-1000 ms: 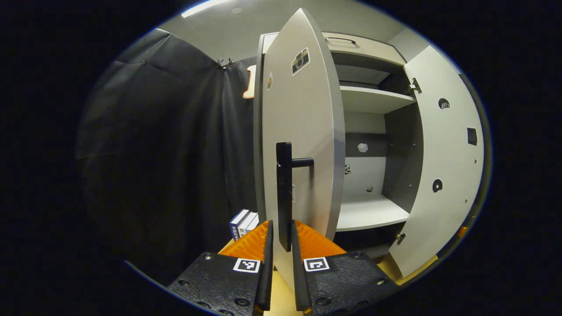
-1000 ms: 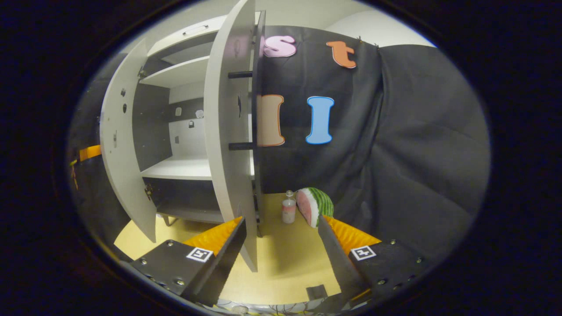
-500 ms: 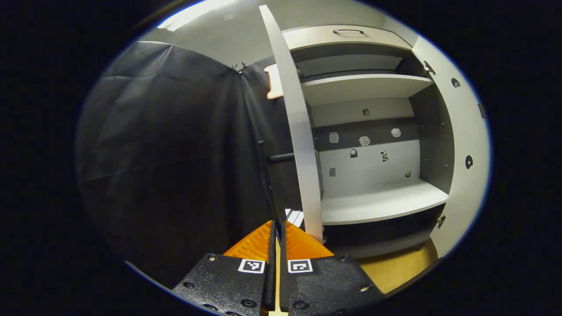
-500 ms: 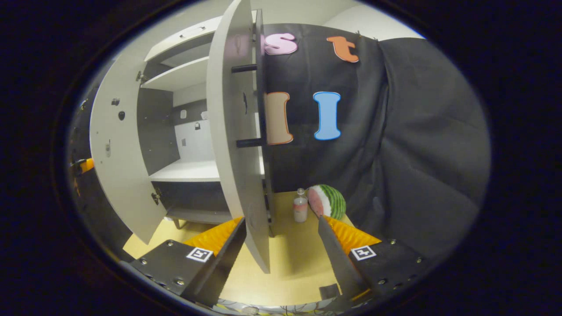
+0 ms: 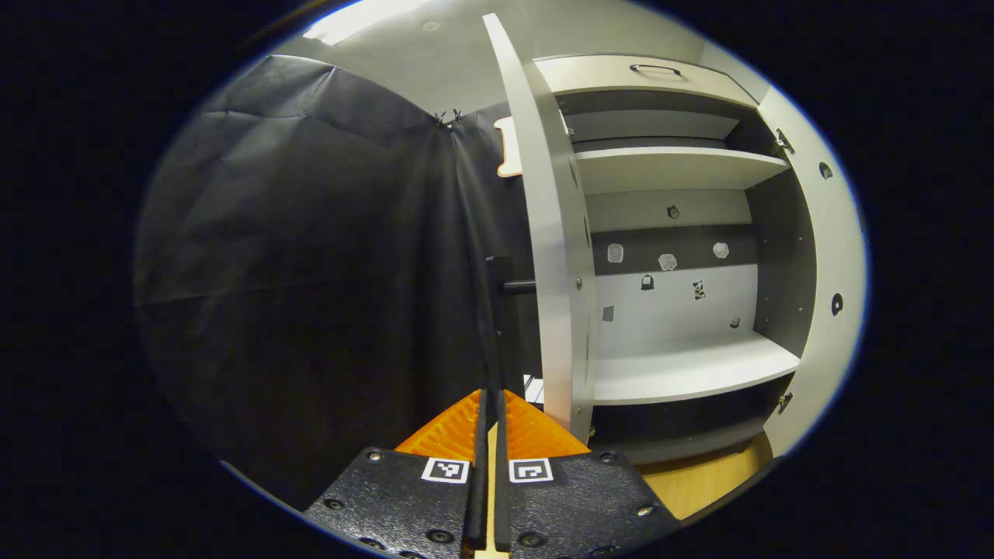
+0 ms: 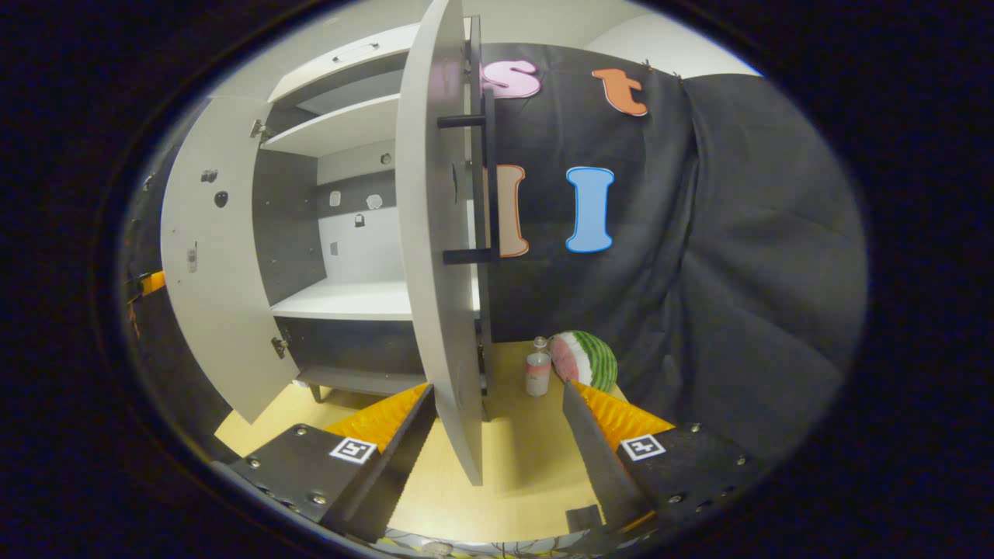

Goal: Open the right door of the double-door shoe cabinet with the right hand, and open the left door with the left hand.

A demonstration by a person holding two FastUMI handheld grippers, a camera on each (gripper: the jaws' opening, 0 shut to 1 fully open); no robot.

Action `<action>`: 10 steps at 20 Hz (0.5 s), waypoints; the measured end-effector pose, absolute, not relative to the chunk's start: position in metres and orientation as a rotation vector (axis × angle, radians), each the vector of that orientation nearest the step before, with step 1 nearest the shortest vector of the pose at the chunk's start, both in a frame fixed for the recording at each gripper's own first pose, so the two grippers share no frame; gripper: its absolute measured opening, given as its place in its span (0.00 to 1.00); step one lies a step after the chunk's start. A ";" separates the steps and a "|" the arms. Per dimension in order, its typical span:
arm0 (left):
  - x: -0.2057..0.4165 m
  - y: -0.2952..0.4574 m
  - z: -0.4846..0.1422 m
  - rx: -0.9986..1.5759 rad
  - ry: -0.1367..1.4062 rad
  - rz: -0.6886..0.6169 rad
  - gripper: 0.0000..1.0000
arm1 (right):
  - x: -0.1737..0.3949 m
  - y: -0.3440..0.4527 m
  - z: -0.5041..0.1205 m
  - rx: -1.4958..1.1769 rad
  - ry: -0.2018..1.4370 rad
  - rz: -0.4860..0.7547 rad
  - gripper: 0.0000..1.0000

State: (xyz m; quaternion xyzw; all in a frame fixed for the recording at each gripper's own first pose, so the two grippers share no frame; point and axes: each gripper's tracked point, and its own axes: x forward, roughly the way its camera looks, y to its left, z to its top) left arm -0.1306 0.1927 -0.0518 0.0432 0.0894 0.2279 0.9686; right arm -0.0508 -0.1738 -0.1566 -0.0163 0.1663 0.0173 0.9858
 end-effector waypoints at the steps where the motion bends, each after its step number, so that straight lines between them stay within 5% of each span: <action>1: -0.131 0.193 -0.051 0.089 0.182 0.460 0.04 | -0.051 -0.174 -0.156 -0.036 0.331 0.033 0.99; 2: -0.131 0.194 -0.052 0.089 0.184 0.460 0.10 | -0.051 -0.174 -0.155 -0.040 0.328 0.029 0.98; 5: -0.135 0.196 -0.049 0.095 0.194 0.474 0.01 | -0.054 -0.176 -0.148 -0.050 0.319 0.020 0.98; 10: -0.161 0.175 -0.019 0.061 0.177 0.489 0.09 | -0.067 -0.168 -0.097 -0.122 0.216 -0.019 0.98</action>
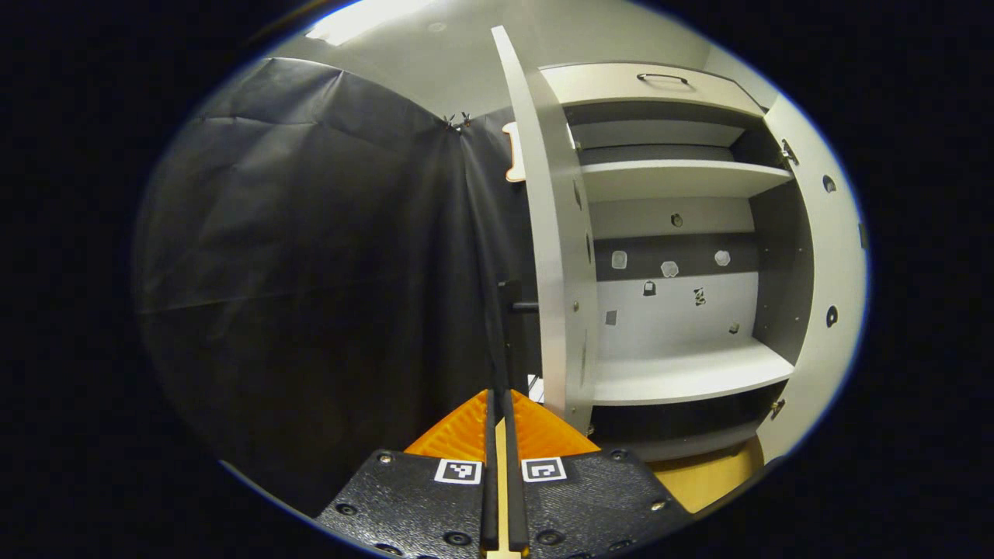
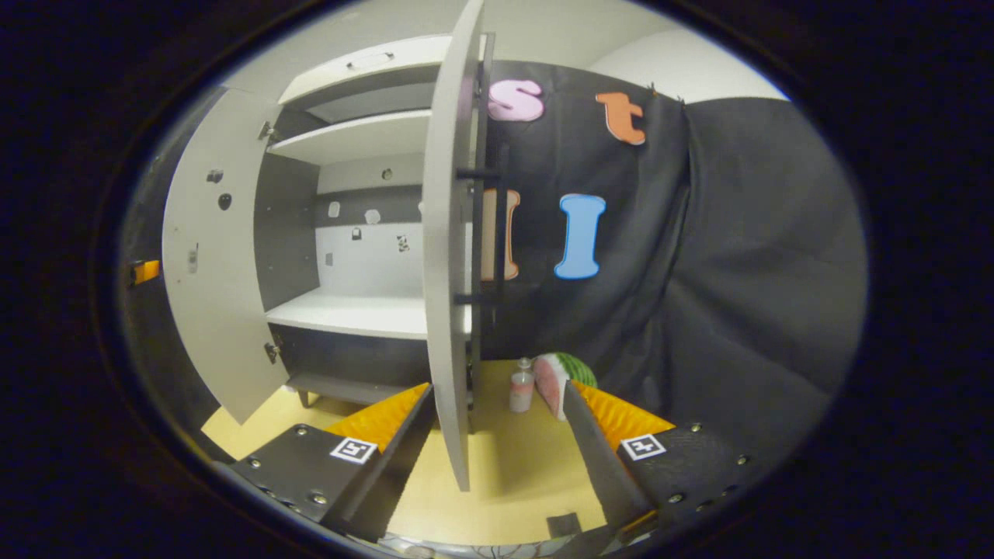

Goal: Open the right door of the double-door shoe cabinet with the right hand, and open the left door with the left hand.

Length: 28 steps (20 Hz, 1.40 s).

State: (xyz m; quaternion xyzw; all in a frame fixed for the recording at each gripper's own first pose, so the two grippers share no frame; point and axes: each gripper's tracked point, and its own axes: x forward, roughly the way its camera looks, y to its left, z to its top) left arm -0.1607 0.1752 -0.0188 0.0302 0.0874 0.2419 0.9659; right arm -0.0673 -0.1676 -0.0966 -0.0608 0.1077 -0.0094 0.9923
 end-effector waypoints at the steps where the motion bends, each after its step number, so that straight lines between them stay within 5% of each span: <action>1: -0.166 0.164 -0.013 0.058 0.176 0.477 0.09 | -0.070 -0.159 -0.080 -0.135 0.180 -0.021 0.97; 9: -0.133 0.067 0.034 -0.009 0.062 0.283 0.06 | -0.077 -0.072 0.011 -0.079 -0.041 0.038 0.98; 12: -0.114 0.036 0.036 -0.033 0.047 0.196 0.30 | -0.067 -0.041 0.014 -0.061 -0.045 0.079 0.98; 14: -0.106 0.016 0.037 -0.050 0.039 0.150 0.31 | -0.060 -0.027 0.014 -0.069 -0.041 0.091 0.98; 16: -0.100 0.004 0.039 -0.060 0.029 0.121 0.48 | -0.054 -0.019 0.016 -0.066 -0.046 0.097 0.98; 17: -0.099 -0.001 0.040 -0.066 0.027 0.110 0.46 | -0.052 -0.015 0.018 -0.058 -0.049 0.101 0.98; 21: -0.091 -0.015 0.038 -0.074 0.026 0.071 0.66 | -0.042 -0.009 0.024 -0.049 -0.065 0.093 0.98; 24: -0.088 -0.017 0.031 -0.070 0.039 0.065 0.99 | -0.038 -0.006 0.022 -0.056 -0.065 0.092 0.98; 28: -0.083 -0.011 0.022 -0.065 0.038 0.082 0.96 | -0.030 -0.001 0.015 -0.072 -0.051 0.093 0.98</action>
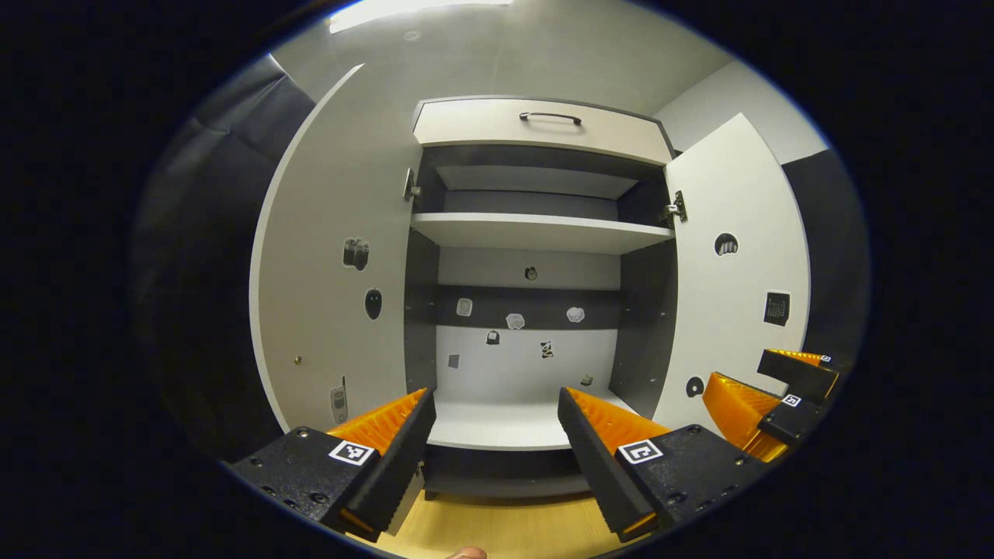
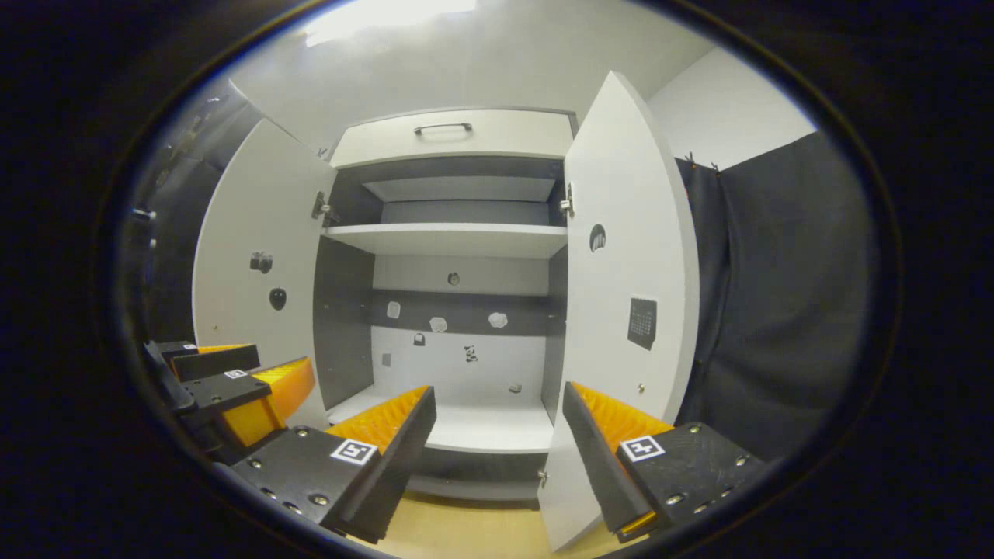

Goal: Open the right door of the double-door shoe cabinet with the right hand, and open the left door with the left hand.

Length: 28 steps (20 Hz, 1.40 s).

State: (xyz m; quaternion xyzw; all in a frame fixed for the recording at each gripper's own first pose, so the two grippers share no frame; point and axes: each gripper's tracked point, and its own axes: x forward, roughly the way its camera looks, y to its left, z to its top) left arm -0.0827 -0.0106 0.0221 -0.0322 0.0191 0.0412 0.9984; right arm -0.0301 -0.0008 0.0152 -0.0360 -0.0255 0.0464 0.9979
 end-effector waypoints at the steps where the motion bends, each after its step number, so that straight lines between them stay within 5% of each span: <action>1: -0.081 -0.009 0.018 -0.067 0.045 0.079 0.98 | -0.029 0.001 0.014 -0.068 -0.046 0.093 0.98; 28: -0.029 -0.025 0.005 -0.083 0.042 -0.027 0.96 | -0.018 0.001 0.009 -0.094 -0.071 0.017 0.97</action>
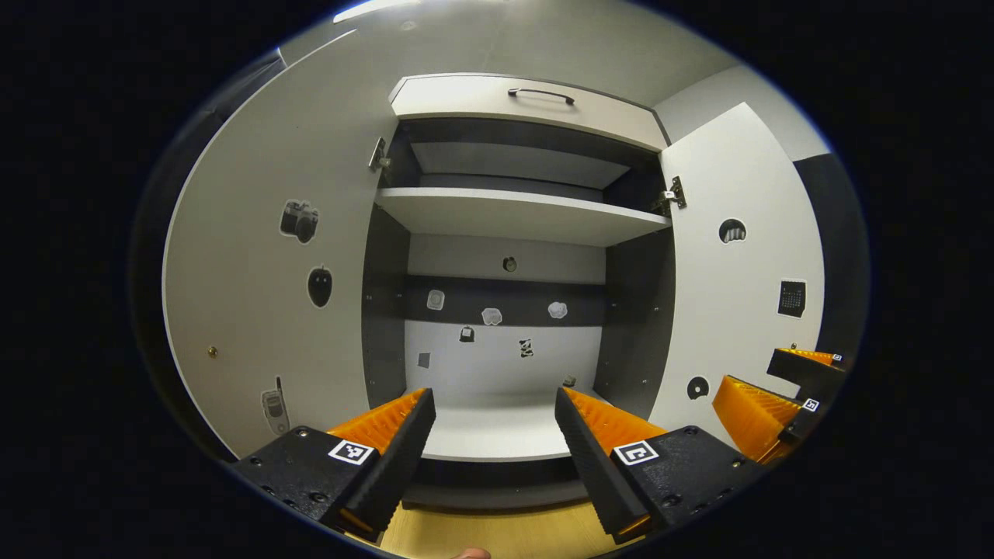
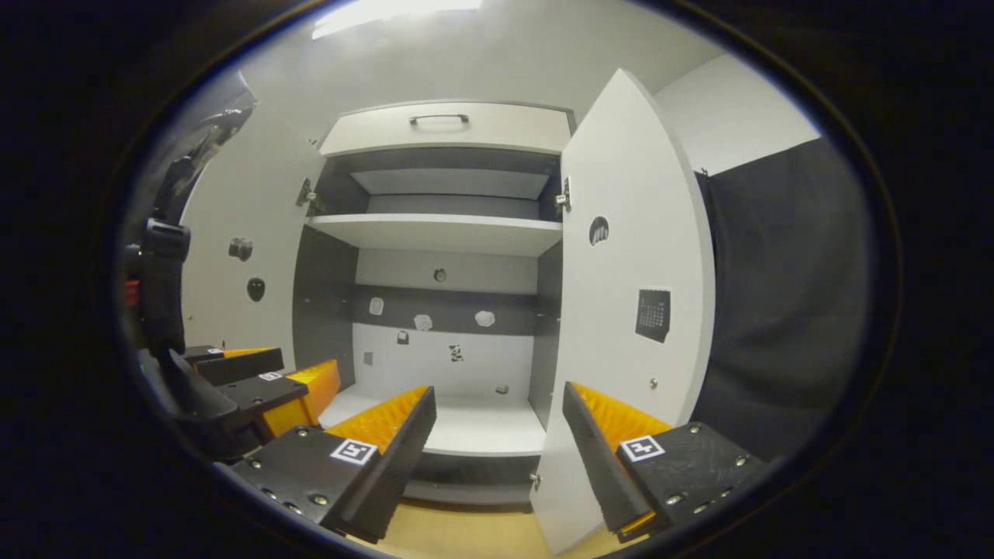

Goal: Open the right door of the double-door shoe cabinet with the right hand, and open the left door with the left hand.

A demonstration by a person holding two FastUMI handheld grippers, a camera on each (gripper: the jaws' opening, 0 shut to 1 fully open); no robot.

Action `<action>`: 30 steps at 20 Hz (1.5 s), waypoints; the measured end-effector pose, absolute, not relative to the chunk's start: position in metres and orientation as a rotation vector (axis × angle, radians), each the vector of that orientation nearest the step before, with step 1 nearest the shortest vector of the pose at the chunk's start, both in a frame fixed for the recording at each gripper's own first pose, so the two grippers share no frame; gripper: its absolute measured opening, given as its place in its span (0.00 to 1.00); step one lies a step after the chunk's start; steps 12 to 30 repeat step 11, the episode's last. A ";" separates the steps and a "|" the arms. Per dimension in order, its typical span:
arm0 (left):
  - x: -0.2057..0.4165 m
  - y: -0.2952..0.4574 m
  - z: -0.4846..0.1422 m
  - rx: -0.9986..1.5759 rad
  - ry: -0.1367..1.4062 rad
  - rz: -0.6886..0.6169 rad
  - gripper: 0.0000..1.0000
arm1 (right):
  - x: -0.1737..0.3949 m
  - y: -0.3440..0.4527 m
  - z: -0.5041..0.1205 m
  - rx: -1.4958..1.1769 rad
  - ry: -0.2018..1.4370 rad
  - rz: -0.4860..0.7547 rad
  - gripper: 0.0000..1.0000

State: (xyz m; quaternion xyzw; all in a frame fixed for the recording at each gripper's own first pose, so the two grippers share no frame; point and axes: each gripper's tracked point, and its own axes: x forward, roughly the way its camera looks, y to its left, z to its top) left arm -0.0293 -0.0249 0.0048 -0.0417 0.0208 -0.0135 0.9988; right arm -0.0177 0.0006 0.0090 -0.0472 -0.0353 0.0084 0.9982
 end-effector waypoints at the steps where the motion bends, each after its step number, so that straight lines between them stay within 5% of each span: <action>1: -0.030 -0.026 0.005 -0.082 0.041 -0.029 0.96 | -0.019 0.000 0.010 -0.093 -0.072 0.016 0.97; 30: -0.039 -0.038 0.008 -0.068 0.040 -0.037 0.96 | -0.028 -0.014 0.011 -0.089 -0.076 0.002 0.98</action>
